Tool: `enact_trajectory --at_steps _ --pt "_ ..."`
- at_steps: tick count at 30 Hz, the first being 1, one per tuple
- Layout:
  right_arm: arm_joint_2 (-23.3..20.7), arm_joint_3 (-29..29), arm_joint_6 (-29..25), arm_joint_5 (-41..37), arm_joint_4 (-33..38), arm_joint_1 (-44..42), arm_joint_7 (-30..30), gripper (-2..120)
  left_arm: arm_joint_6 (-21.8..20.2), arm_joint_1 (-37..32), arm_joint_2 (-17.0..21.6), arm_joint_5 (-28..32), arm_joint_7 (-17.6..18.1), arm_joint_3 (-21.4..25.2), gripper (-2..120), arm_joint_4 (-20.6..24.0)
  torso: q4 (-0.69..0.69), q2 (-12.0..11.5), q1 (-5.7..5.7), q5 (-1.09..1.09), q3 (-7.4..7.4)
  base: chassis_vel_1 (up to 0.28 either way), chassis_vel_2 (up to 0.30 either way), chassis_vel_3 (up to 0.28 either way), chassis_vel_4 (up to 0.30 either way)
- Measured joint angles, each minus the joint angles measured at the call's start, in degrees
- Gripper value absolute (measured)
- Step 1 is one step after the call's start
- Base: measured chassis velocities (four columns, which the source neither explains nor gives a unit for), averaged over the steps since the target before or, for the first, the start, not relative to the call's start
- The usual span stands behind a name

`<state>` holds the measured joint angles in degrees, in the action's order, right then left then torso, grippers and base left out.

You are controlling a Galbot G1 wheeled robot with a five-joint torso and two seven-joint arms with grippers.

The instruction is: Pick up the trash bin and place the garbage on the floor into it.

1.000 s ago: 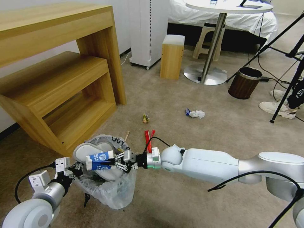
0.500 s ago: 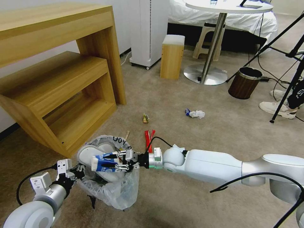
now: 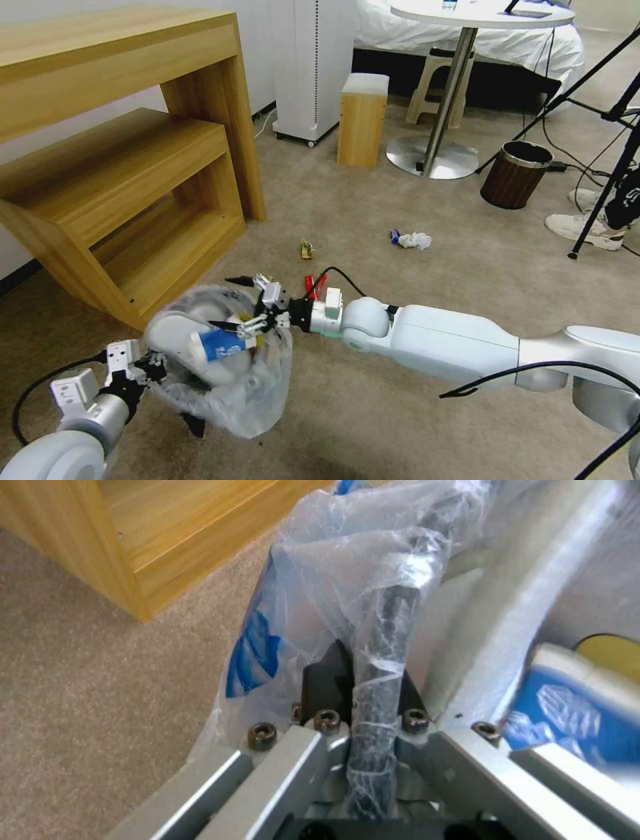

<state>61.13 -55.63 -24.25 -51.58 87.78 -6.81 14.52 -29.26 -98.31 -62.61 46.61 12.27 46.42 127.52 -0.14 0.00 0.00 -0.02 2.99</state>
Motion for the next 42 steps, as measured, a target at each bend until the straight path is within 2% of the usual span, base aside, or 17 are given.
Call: enact_trajectory --at_steps 4,13,20,23,27,30,31,34,39,42 --pt "-0.82 2.1 0.46 -0.19 1.33 -1.16 -1.07 100 0.02 -0.24 -0.29 -0.25 -0.53 -0.21 0 0.34 -0.04 0.0 0.0 0.01 0.0 0.0 0.0 0.0 0.0" --pt "0.03 3.0 -0.03 0.19 1.51 -1.99 -1.83 100 0.16 -0.78 -0.7 -0.79 -1.07 -0.37 0 0.67 -0.02 0.0 0.0 0.02 0.0 0.0 0.0 0.0 0.0" --pt "1.4 8.31 1.84 -1.23 3.52 -2.54 -5.01 100 0.18 -0.94 -0.51 -0.8 -1.11 -0.29 0 0.65 0.01 0.0 0.0 0.02 0.0 0.0 0.0 0.0 0.0" --pt "-1.26 14.36 4.65 -3.0 5.63 -4.03 -9.27 100 0.25 -1.08 -0.26 -0.75 -1.17 -0.18 0 0.59 -0.02 0.0 0.0 0.02 0.0 0.0 0.0 0.0 0.0" --pt "-3.66 18.39 6.64 -4.15 7.49 -5.87 -11.71 100 0.35 -1.17 -0.11 -0.75 -1.26 -0.12 0 0.4 -0.02 0.0 0.0 0.03 0.0 0.0 0.0 0.0 0.0" --pt "-8.66 25.29 11.03 -7.71 12.34 -11.57 -16.98 100 0.54 -1.18 0.02 -0.8 -1.4 -0.12 0 0.16 -0.02 0.0 0.0 0.04 0.0 0.0 0.0 0.0 0.0" --pt "-8.66 25.29 11.03 -7.71 12.34 -11.57 -16.98 100 0.54 -1.18 0.02 -0.8 -1.4 -0.12 0 0.16 -0.02 0.0 0.0 0.04 0.0 0.0 0.0 0.0 0.0" --pt "-14.12 30.98 15.1 -11.2 16.13 -19.29 -21.91 100 0.64 -0.89 0.01 -1.02 -1.48 -0.35 0 -0.14 -0.03 0.0 0.0 0.04 0.0 0.0 0.0 0.0 0.0" --pt "-18.09 36.76 17.22 -12.94 18.07 -26.2 -25.42 100 0.72 -0.7 -0.2 -1.29 -1.59 -0.66 0 -0.4 -0.03 0.0 0.0 0.02 0.0 0.0 0.0 0.0 0.0" --pt "-20.46 43.47 18.15 -11.72 18.63 -33.79 -26.39 100 0.74 -0.72 -0.36 -1.53 -1.83 -0.86 0 -0.5 -0.02 0.0 0.0 0.03 -0.01 0.0 0.0 0.0 0.0"
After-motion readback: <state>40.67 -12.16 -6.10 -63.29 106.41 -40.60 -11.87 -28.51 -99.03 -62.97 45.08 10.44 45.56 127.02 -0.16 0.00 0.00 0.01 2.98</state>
